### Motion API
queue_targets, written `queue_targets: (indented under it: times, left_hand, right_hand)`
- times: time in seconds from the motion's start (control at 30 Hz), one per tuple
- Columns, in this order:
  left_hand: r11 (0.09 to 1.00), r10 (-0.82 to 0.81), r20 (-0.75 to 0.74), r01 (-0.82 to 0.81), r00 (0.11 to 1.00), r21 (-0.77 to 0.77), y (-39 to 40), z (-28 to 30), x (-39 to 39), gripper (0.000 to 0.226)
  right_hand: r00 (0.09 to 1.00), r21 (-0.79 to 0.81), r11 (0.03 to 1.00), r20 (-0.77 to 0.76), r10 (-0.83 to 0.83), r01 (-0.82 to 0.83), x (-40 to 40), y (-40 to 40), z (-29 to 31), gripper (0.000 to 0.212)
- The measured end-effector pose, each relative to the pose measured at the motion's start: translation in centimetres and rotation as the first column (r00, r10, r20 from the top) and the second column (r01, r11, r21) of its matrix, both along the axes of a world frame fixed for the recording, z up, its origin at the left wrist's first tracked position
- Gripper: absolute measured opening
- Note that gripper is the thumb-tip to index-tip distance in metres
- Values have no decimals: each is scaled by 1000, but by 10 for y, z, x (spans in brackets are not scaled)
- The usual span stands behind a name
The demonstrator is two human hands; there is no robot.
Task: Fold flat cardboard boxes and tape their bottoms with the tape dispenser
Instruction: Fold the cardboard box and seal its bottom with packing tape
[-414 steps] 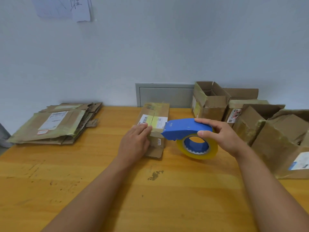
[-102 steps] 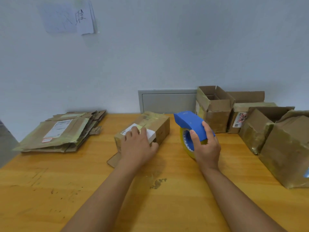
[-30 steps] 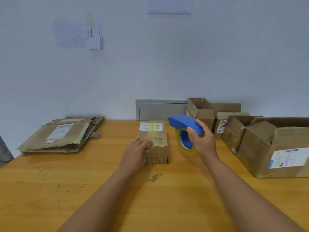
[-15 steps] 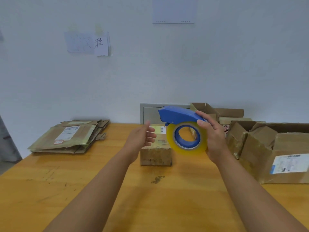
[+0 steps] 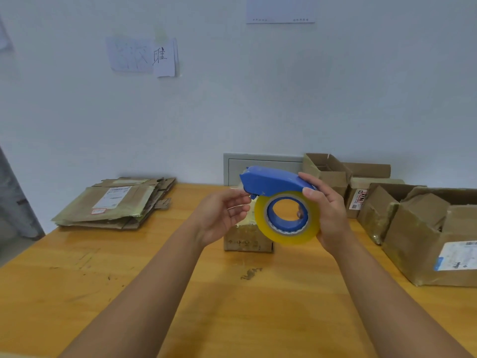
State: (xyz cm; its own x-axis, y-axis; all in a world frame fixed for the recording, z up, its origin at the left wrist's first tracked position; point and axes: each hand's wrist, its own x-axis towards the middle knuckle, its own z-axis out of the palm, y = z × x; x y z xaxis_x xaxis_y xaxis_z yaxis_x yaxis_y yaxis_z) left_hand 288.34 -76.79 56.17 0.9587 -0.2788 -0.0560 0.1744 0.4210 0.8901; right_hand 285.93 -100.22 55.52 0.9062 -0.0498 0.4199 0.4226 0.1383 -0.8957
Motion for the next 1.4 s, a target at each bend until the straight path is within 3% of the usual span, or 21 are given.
queue_targets:
  times: [0.1,0.17,0.4,0.6,0.9,1.1,1.3,1.4]
  left_hand:
    - [999,2,-77,-4,997,-32,4,-1,2,36]
    - [998,43,-109,-39,993,40,3,-2,3,41]
    - [969,106,-104,-79,989,236,3,-7,8,14]
    - [883,231,14,-216,973,418,4,-9,10,14]
    - [699,397,174,-419,901,579,30,-37,13,21]
    - [656,429,212,-464,878,595,18,-56,12,22]
    - [676,454,202,-483,868,556,13,-58,13,23]
    - [633,473,229,-509,851,583,11,-59,16,21]
  right_hand:
    - [1000,-21,1000,-8,6,-7,0,1,-1,42]
    - [1000,-41,999,-12,3,-3,0,2,-3,43]
    - [1000,-134,991,-6,15,-16,1,-3,-9,44]
    - [998,-399,916,9,56,-47,-4,-16,-6,46]
    - [997,-564,822,-62,56,-81,-1,-54,-1,33]
    - [994,-680,727,-99,37,-95,14,-65,0,33]
    - [994,-676,732,-106,21,-88,18,-60,3,36]
    - [995,-679,729,-95,23,-82,22,-60,2,37]
